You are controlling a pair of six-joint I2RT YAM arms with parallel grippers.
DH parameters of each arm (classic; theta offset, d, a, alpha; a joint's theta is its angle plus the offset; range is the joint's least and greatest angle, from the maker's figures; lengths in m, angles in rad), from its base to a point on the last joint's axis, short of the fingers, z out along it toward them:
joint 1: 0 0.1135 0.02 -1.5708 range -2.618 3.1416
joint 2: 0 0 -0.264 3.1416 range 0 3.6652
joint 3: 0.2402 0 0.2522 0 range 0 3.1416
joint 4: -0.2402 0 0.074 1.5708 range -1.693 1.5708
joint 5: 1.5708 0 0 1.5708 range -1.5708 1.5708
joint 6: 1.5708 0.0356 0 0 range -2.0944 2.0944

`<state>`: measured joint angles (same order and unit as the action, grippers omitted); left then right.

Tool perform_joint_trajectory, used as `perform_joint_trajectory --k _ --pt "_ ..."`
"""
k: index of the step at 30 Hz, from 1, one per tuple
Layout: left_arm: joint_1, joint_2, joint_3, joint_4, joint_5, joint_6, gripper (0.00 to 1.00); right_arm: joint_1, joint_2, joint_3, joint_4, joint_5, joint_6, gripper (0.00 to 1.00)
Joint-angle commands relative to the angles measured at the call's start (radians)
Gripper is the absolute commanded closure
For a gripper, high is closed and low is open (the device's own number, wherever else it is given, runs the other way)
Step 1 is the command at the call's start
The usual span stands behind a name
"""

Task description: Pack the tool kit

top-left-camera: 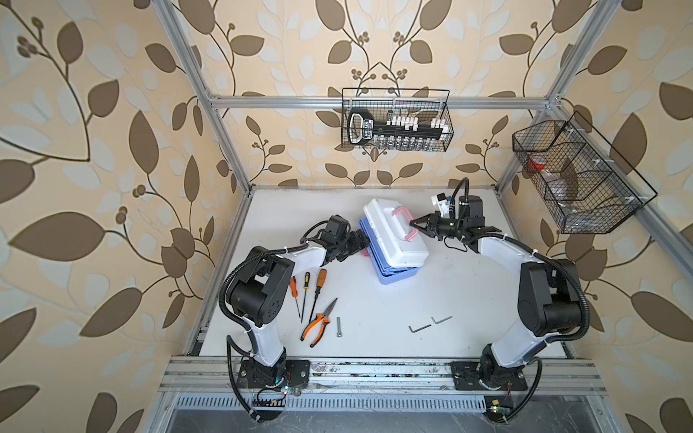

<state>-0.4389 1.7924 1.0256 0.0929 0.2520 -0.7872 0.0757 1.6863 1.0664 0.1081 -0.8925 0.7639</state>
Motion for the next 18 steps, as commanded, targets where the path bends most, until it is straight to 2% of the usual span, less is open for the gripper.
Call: perform_joint_trajectory --k 1,10,13,18 --pt "-0.003 -0.042 -0.001 -0.061 -0.026 0.024 0.09 -0.023 0.022 -0.036 0.165 -0.062 0.122 0.92" --pt "0.003 -0.079 -0.020 -0.068 -0.059 0.024 0.06 -0.050 0.032 -0.052 0.205 -0.079 0.152 0.92" --pt "0.006 -0.098 -0.032 -0.061 -0.065 0.018 0.01 -0.057 0.036 -0.054 0.205 -0.077 0.153 0.92" --pt "0.009 -0.091 -0.029 -0.046 -0.053 0.014 0.01 -0.062 0.047 -0.060 0.205 -0.077 0.152 0.92"
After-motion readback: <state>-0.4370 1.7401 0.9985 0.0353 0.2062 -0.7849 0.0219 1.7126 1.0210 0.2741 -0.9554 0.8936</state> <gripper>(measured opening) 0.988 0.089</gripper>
